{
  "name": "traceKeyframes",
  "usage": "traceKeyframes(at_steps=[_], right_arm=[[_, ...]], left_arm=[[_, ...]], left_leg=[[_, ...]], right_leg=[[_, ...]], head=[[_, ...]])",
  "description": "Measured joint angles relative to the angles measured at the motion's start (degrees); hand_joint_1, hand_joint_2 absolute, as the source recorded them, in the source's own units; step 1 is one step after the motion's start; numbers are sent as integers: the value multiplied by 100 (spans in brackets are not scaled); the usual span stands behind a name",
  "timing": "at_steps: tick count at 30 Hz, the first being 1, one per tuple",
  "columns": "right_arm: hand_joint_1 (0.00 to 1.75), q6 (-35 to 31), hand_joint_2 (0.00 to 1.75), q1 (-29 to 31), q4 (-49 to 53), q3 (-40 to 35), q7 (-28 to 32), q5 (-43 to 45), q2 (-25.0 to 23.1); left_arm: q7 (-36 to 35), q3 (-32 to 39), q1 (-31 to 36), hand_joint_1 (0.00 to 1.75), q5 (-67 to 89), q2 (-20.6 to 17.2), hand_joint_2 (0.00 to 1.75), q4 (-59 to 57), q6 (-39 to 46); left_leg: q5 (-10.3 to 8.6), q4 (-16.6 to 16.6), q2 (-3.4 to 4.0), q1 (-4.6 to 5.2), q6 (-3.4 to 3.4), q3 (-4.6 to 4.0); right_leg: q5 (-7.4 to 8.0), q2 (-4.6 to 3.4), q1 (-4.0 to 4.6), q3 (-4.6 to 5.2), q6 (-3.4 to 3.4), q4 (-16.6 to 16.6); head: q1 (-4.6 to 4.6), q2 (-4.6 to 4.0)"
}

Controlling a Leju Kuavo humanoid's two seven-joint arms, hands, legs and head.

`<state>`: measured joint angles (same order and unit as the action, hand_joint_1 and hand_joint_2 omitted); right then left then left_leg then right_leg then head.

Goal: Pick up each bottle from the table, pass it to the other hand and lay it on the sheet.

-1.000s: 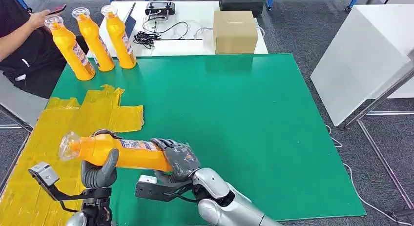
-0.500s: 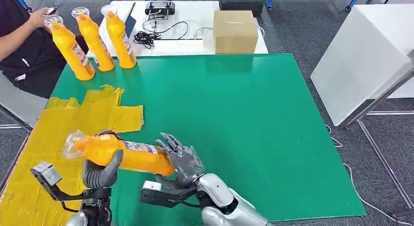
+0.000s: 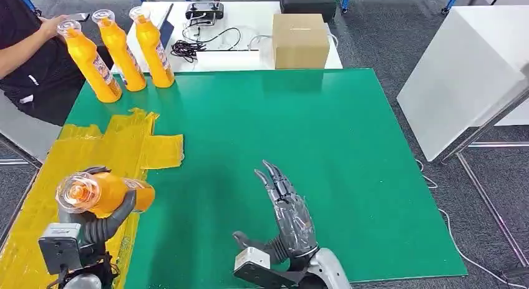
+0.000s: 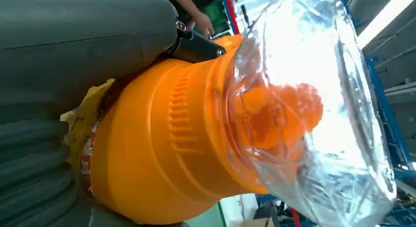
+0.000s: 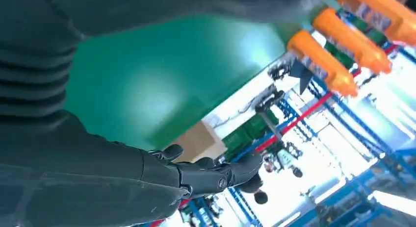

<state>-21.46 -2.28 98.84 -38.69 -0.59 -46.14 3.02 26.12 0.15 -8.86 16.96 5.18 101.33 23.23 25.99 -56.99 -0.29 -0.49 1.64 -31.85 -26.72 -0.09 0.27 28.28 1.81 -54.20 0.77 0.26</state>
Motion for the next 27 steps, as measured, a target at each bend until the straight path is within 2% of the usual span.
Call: traceKeyframes(at_steps=[15,16,17,18,23,27], right_arm=[[0,-13,0,-135,273,129,26,-2,39],[0,-63,0,-214,371,212,159,63,41],[0,-72,0,-302,526,345,312,255,59],[0,35,0,-293,625,430,343,413,66],[0,162,0,-293,640,505,453,564,74],[0,280,0,-267,640,511,496,649,74]], left_arm=[[11,74,-3,175,208,0,175,26,110],[-46,85,-4,175,1216,-13,175,26,601],[-361,94,0,175,2889,-74,175,24,1240],[-947,11,30,175,4515,-185,175,-58,1576],[-1915,-337,141,175,6252,-514,175,-768,1635],[-2317,-649,297,175,6745,-711,175,-1518,1626]], left_leg=[[-4,-1,-1,1,1,3],[-4,-1,-3,1,1,0],[-3,-1,-1,1,1,0],[-3,-1,-1,1,1,2],[-4,0,1,0,0,7],[-5,-1,1,0,0,7]], right_leg=[[1,0,-1,-4,0,0],[1,0,-1,-2,0,0],[1,0,-1,0,0,0],[1,0,-1,1,0,0],[1,0,-1,-3,0,-1],[1,0,-1,-4,0,-2]], head=[[2,0],[2,0],[2,0],[0,0],[2,0],[0,0]])
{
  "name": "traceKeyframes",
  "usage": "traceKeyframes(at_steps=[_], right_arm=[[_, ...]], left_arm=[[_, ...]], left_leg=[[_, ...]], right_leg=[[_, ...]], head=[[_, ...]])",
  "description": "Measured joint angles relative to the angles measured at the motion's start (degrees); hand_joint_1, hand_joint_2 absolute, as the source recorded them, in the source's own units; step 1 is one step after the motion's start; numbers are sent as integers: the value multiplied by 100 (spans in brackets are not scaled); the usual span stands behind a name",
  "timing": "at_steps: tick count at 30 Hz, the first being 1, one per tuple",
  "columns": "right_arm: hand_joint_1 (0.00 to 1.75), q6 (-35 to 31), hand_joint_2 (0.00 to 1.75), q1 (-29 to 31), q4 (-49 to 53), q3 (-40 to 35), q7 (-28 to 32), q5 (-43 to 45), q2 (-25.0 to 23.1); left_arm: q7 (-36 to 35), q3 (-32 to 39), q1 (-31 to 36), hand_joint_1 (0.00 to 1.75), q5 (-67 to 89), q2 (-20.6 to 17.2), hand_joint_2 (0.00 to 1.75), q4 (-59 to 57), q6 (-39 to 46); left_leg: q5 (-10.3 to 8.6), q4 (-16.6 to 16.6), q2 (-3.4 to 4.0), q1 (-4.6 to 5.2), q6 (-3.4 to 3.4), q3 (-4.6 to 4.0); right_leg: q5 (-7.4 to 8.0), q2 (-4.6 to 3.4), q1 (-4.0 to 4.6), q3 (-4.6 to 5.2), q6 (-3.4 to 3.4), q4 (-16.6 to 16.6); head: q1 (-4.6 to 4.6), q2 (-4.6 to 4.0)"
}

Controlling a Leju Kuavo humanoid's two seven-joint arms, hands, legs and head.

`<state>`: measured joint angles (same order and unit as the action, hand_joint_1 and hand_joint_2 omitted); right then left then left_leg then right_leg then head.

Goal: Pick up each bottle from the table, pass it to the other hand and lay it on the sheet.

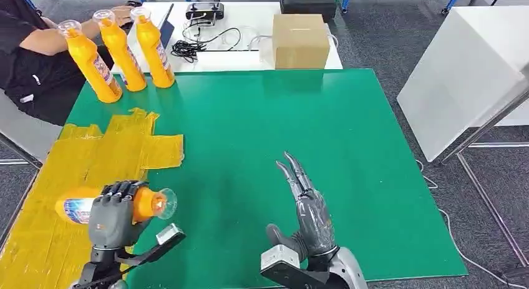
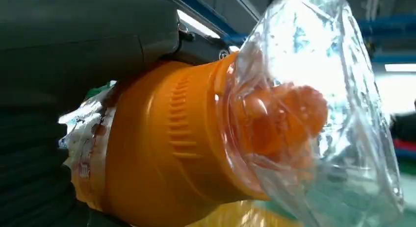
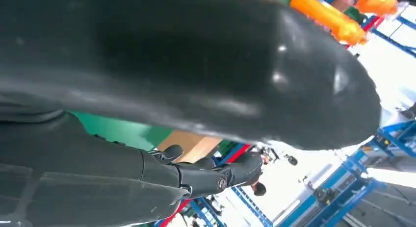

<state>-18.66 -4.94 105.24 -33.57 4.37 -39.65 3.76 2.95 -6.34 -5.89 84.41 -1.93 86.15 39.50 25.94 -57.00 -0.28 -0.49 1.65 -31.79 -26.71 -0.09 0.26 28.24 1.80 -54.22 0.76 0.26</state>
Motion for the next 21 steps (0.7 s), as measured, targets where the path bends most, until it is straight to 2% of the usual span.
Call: traceKeyframes(at_steps=[5,6,7,21], right_arm=[[0,107,0,7,0,2,2,15,0],[0,122,0,9,0,2,2,22,-2],[0,131,0,12,0,2,2,30,-2],[0,328,0,70,0,7,0,59,-20]], left_arm=[[-162,-280,141,175,81,-201,175,-605,-127],[-190,-328,162,175,96,-242,0,-697,-188],[-201,-365,180,0,115,-269,0,-773,-225],[-614,-638,364,0,465,-548,0,-1285,-732]], left_leg=[[0,0,0,0,0,-4],[0,0,0,0,0,-5],[0,0,-1,0,0,-6],[-1,0,-2,0,-1,-5]], right_leg=[[0,0,0,2,0,0],[0,0,0,3,0,0],[0,0,0,4,0,0],[0,0,0,2,0,-1]], head=[[2,0],[2,0],[2,0],[2,0]])
